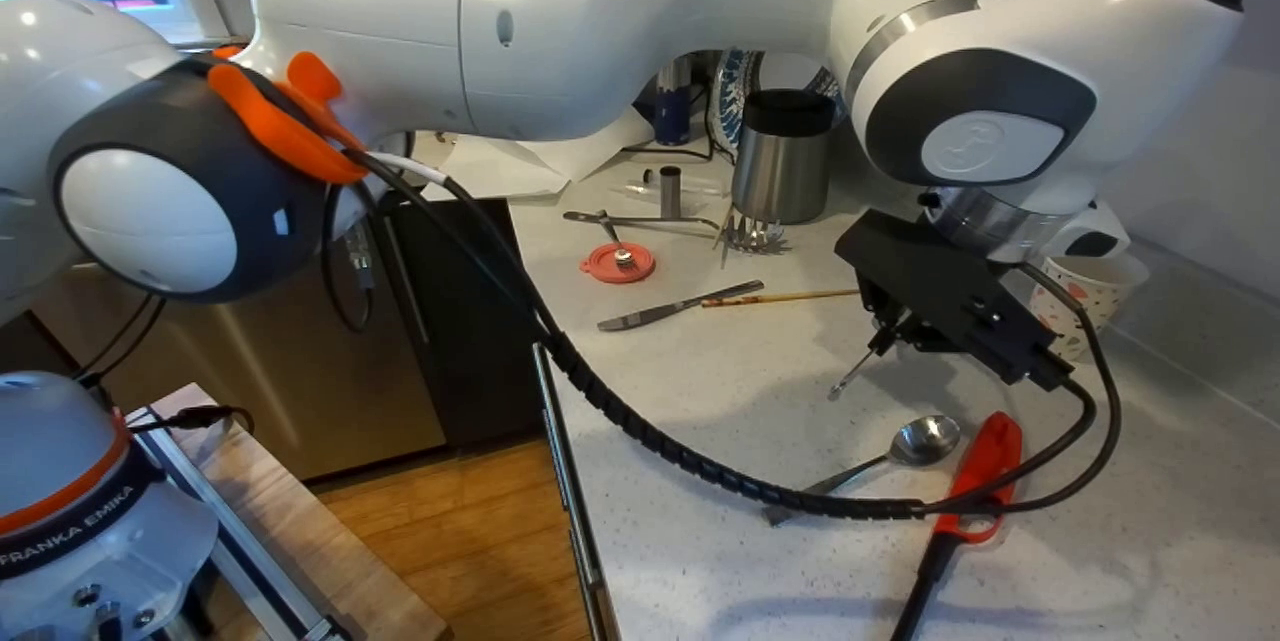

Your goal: Place the strainer on the spoon on the right

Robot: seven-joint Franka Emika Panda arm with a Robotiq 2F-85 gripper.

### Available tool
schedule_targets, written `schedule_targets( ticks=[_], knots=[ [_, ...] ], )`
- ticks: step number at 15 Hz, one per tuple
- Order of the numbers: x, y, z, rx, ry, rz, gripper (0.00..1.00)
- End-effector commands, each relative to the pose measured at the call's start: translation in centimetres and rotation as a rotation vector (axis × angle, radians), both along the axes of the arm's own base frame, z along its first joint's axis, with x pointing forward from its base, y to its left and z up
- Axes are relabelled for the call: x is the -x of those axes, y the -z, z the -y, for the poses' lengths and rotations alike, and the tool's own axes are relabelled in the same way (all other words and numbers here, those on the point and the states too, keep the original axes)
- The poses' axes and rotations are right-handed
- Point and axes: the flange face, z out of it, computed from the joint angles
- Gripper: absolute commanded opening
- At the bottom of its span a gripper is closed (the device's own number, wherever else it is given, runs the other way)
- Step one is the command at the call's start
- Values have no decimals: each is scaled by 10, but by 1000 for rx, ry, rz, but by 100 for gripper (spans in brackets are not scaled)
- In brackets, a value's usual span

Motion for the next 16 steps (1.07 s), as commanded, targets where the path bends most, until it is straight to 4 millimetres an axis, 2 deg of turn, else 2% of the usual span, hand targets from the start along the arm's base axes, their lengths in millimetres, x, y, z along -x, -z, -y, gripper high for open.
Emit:
schedule_targets(
  ticks=[1, 5, 16],
  knots=[
    [0, 0, 0, 0, 0, 0, 4],
    [1, -1, 3, 10, 20, 3, 1],
    [61, 3, 47, 80, 89, -60, 1]
  ],
)
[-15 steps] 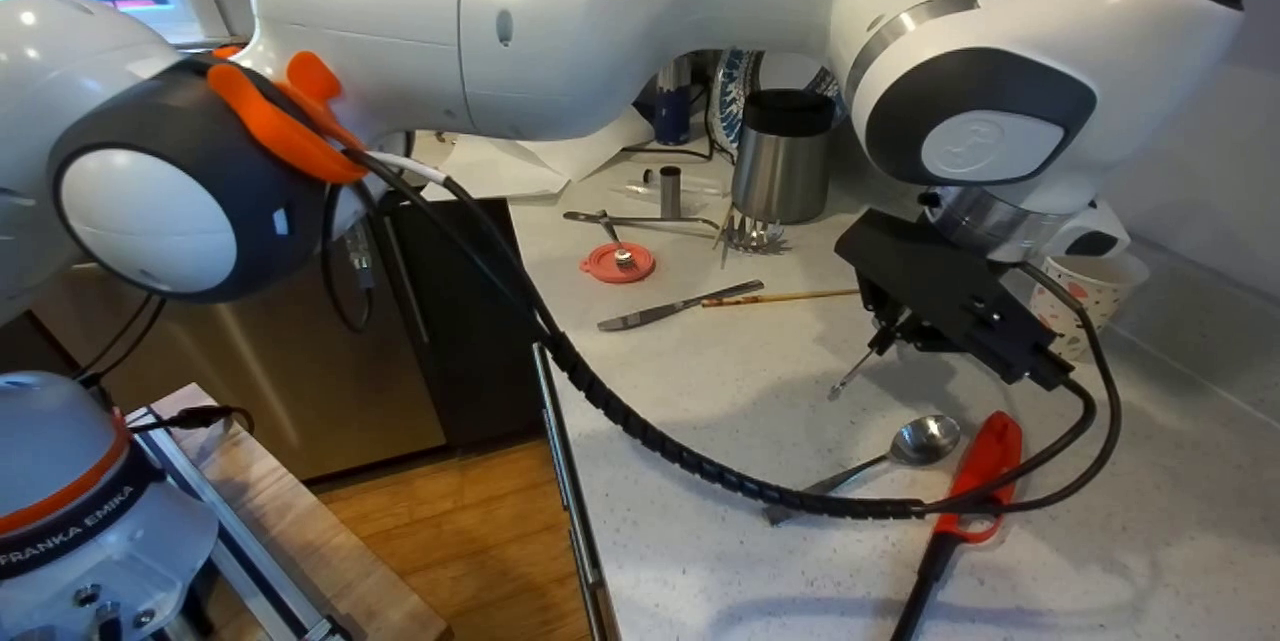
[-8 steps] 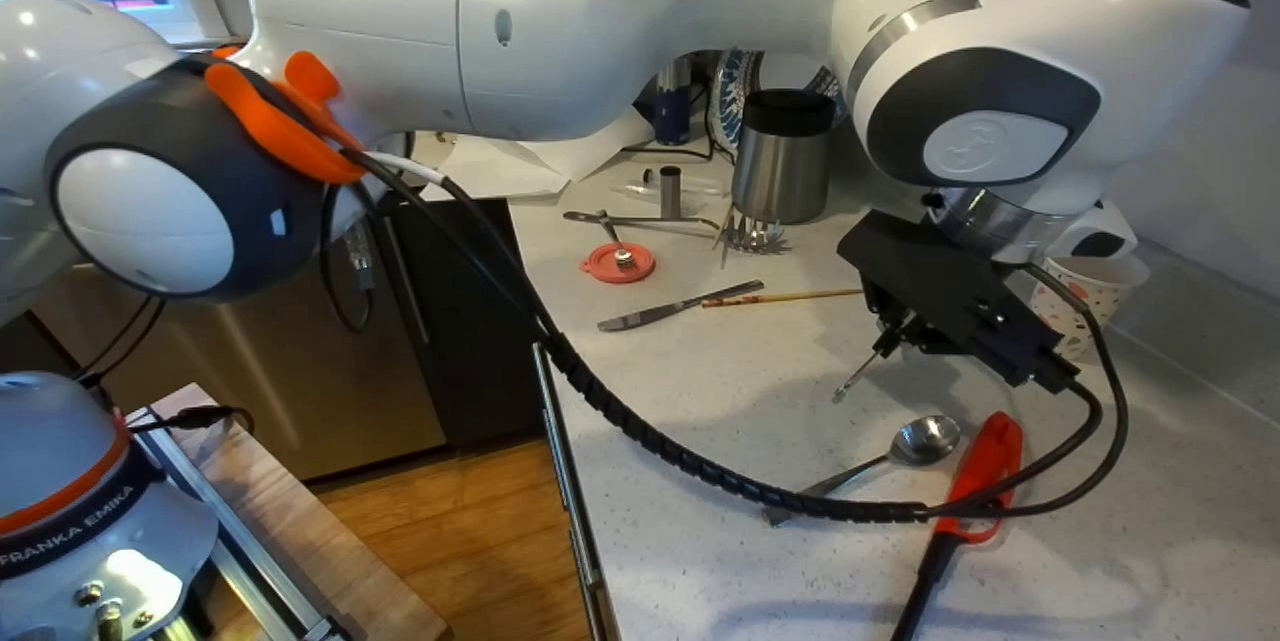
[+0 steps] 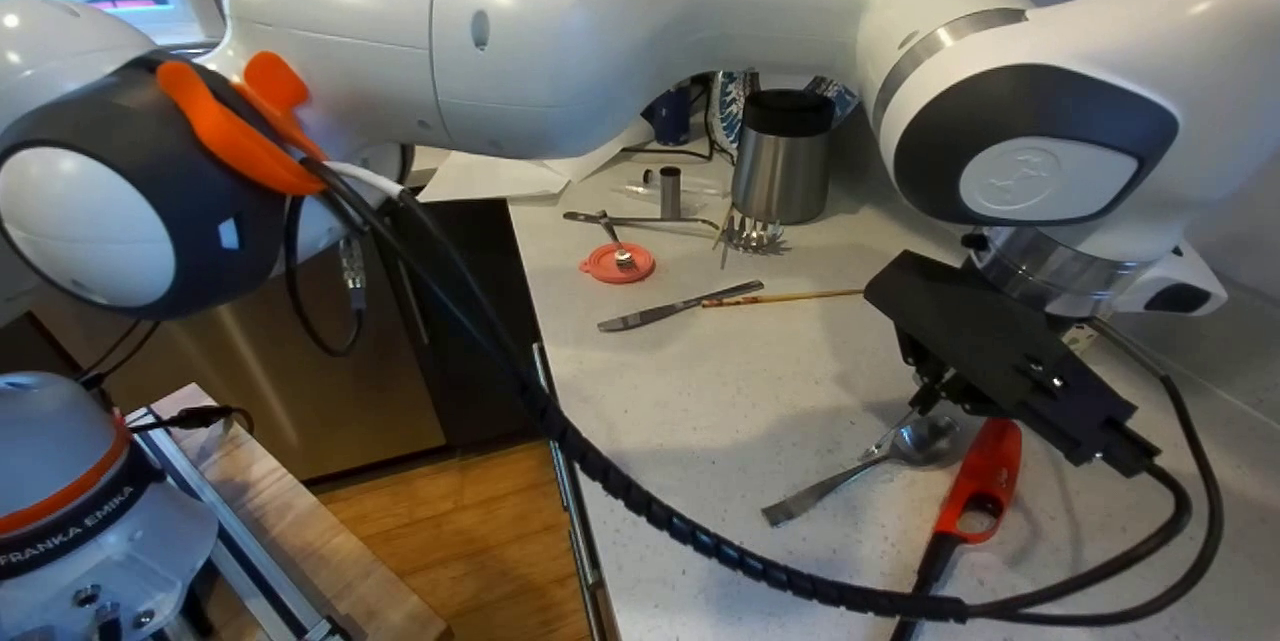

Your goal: Place the strainer on the spoon on the right

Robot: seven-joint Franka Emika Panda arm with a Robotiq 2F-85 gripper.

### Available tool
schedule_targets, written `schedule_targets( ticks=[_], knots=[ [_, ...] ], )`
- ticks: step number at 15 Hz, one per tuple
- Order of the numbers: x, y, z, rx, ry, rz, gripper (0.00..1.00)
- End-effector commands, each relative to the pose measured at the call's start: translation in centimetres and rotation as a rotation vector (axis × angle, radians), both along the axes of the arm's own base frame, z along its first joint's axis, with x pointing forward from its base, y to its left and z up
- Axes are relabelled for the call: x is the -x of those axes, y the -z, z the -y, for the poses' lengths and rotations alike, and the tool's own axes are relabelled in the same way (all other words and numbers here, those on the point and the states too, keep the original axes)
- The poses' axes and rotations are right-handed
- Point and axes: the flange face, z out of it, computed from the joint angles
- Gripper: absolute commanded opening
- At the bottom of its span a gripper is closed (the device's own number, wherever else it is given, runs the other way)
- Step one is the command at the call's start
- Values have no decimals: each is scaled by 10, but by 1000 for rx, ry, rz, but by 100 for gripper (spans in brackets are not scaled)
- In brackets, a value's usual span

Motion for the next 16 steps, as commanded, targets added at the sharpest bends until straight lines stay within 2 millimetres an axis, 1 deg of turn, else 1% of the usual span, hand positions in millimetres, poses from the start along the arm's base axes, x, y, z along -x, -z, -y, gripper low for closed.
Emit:
schedule_targets(
  ticks=[1, 4, 11, 16],
  knots=[
    [14, 3, 8, 23, -6, -22, 1],
    [20, 3, 11, 35, -46, -34, 1],
    [23, 5, 19, 97, -136, 4, 1],
    [32, 6, 23, 126, -254, 21, 1]
  ],
)
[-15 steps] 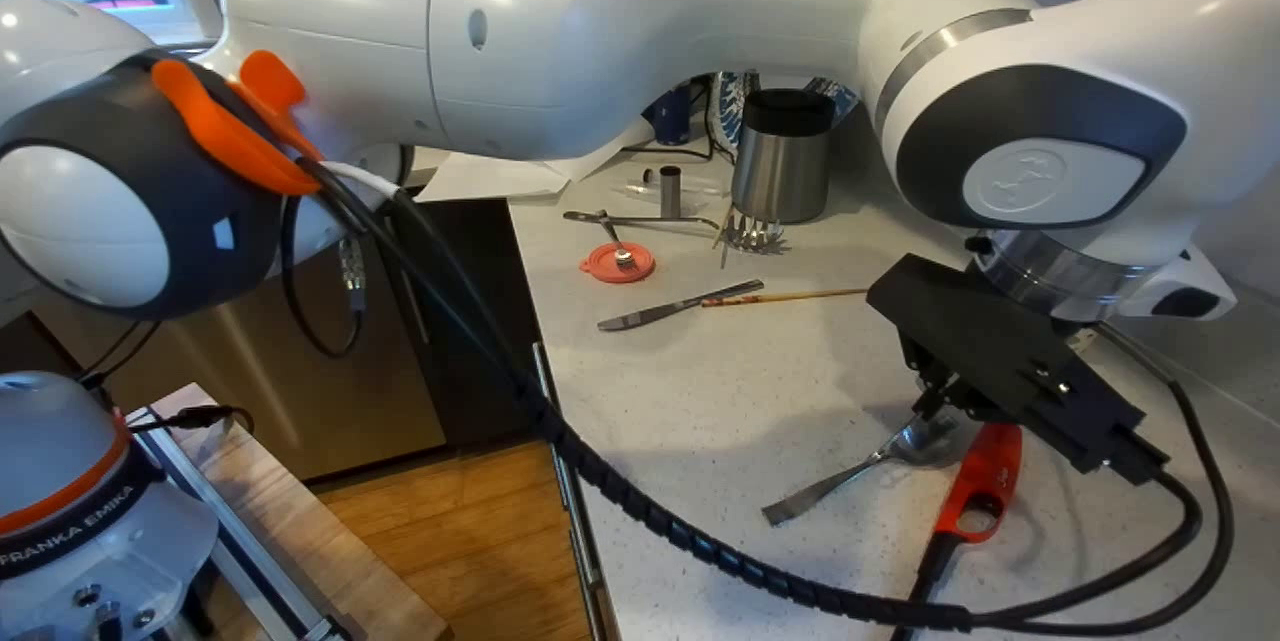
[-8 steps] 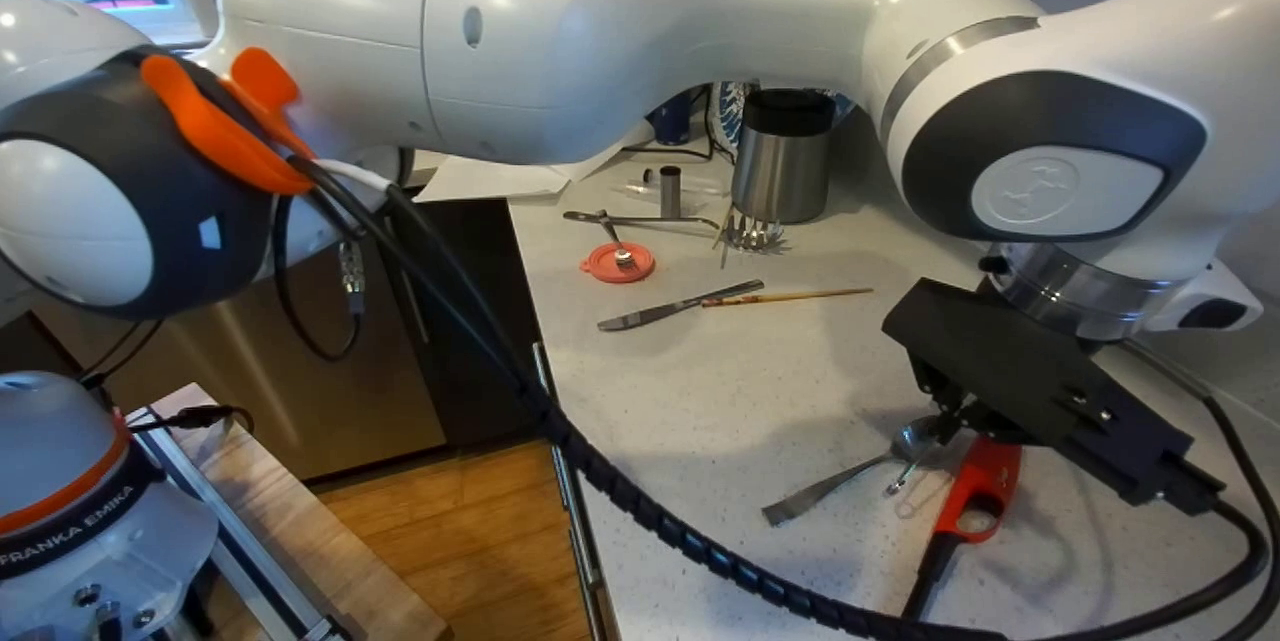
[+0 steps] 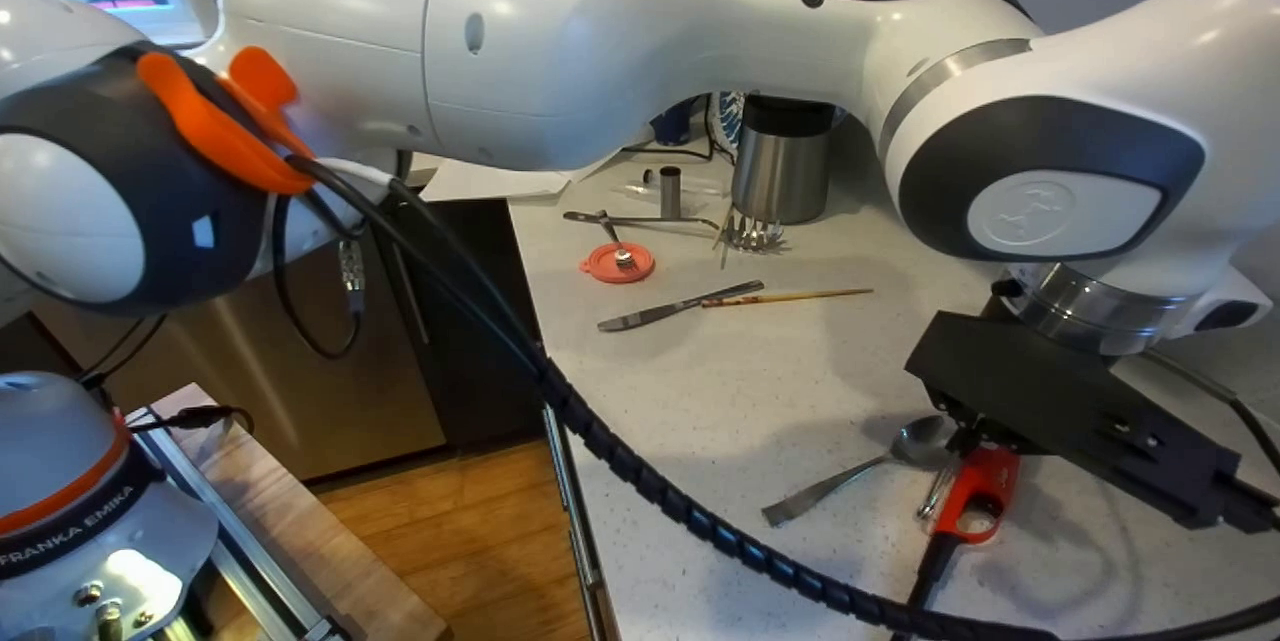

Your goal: Place the strainer on the spoon on the right

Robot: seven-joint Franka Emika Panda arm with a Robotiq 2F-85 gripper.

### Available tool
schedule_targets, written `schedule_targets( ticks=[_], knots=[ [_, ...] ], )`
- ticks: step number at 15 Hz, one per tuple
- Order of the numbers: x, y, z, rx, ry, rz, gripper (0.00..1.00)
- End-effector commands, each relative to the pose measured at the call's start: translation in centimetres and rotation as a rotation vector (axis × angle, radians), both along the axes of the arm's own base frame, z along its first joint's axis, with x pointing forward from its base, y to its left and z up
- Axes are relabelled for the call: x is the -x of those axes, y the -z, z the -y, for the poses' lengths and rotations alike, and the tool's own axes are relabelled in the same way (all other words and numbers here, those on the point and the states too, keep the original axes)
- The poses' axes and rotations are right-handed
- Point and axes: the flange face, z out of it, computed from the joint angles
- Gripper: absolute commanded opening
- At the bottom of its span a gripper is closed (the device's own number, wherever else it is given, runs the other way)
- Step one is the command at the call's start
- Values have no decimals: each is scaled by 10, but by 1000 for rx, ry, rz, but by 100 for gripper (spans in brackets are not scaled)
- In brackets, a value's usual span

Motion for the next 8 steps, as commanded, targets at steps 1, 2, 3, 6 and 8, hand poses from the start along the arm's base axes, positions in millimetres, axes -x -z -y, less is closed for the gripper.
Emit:
schedule_targets(
  ticks=[1, 2, 3, 6, 8],
  knots=[
    [14, 0, 3, 18, -83, 3, 1],
    [16, 0, 4, 23, -106, 3, 1],
    [19, 1, 5, 24, -123, 5, 1],
    [25, 1, 5, 29, -172, -4, 1],
    [30, 0, 5, 39, -205, -14, 1]
  ],
)
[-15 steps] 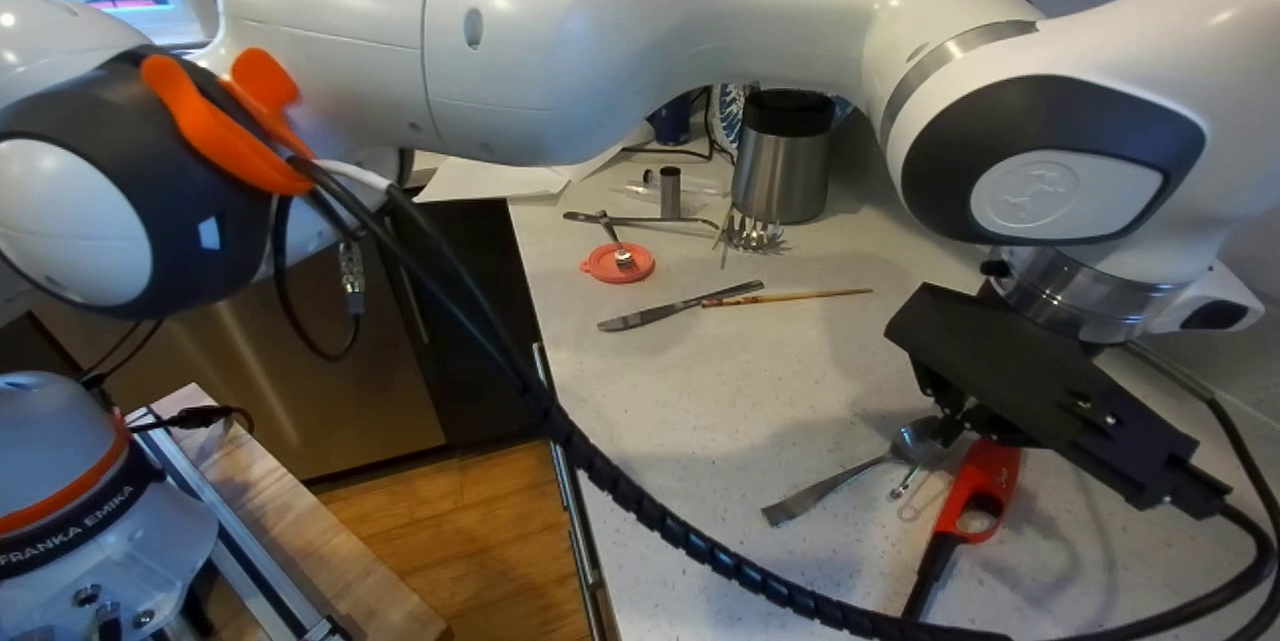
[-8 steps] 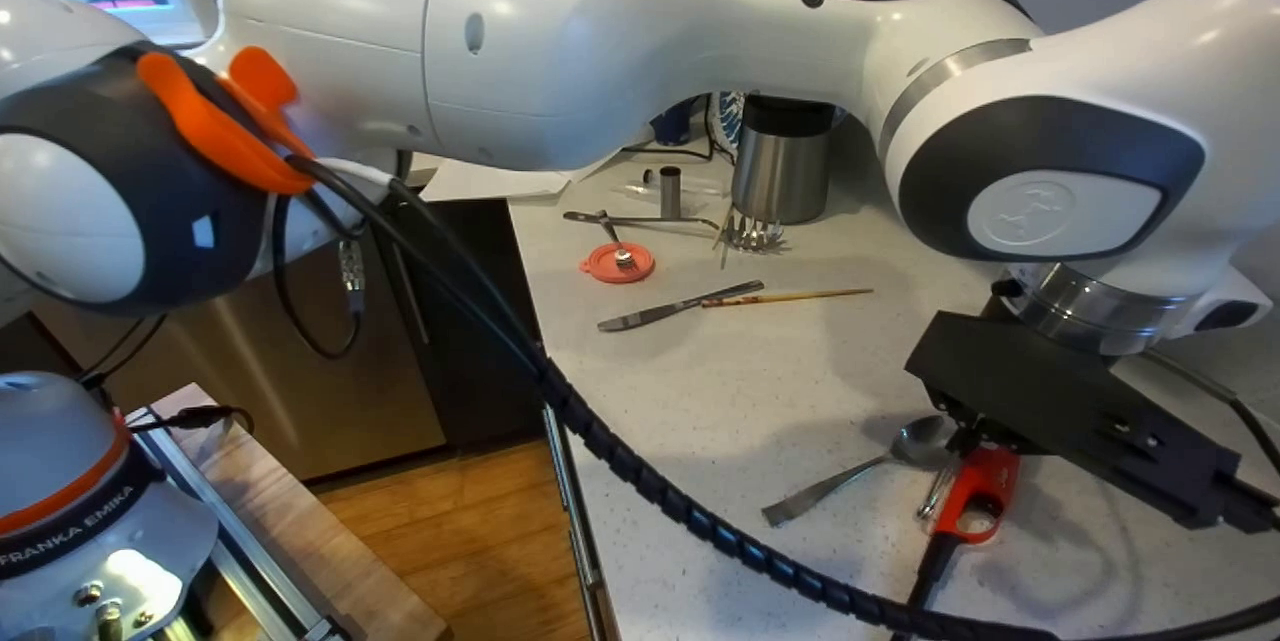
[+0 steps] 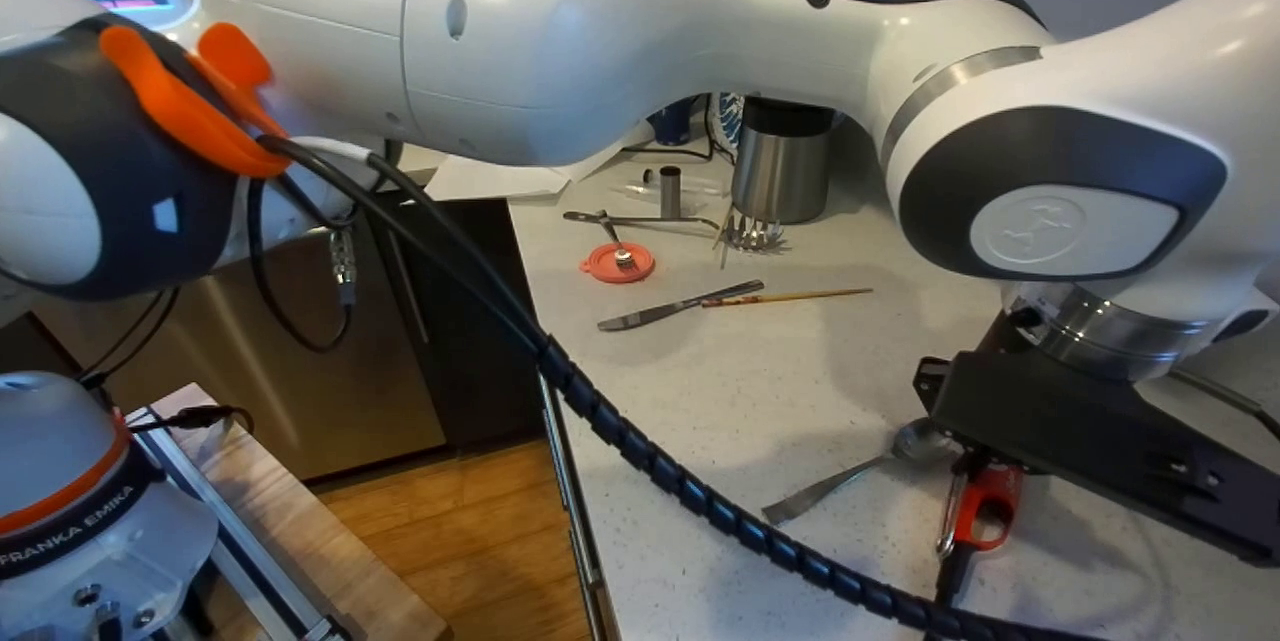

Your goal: Place the strainer on the spoon on the right

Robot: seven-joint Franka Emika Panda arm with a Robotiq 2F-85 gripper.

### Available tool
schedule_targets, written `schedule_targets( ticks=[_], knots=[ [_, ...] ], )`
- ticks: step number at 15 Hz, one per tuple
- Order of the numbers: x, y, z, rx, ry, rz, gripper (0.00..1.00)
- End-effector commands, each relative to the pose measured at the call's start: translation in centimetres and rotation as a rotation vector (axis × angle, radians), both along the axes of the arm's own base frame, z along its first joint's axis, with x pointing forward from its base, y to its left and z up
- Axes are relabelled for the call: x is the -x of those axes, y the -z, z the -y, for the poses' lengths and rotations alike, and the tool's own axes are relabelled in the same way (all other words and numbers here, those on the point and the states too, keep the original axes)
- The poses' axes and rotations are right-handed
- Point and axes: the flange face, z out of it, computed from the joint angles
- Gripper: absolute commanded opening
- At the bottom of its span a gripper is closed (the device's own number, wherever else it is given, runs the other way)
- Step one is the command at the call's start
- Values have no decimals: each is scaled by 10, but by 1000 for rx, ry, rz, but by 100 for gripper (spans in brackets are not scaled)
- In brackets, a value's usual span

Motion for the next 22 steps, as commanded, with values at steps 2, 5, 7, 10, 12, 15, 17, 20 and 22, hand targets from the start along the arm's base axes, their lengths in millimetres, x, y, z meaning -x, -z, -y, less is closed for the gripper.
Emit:
schedule_targets(
  ticks=[2, 5, 7, 10, 12, 15, 17, 20, 22],
  knots=[
    [14, -2, -1, 24, -74, -16, 1],
    [19, -2, -2, 43, -103, -25, 1],
    [18, -2, -5, 51, -136, -25, 1],
    [18, 0, -11, 76, -203, -34, 1],
    [18, 1, -14, 90, -237, -37, 1],
    [18, 5, -20, 109, -274, -46, 1],
    [19, 6, -24, 121, -290, -53, 1],
    [19, 9, -31, 129, -305, -56, 1],
    [20, 10, -35, 132, -312, -59, 29]
  ],
)
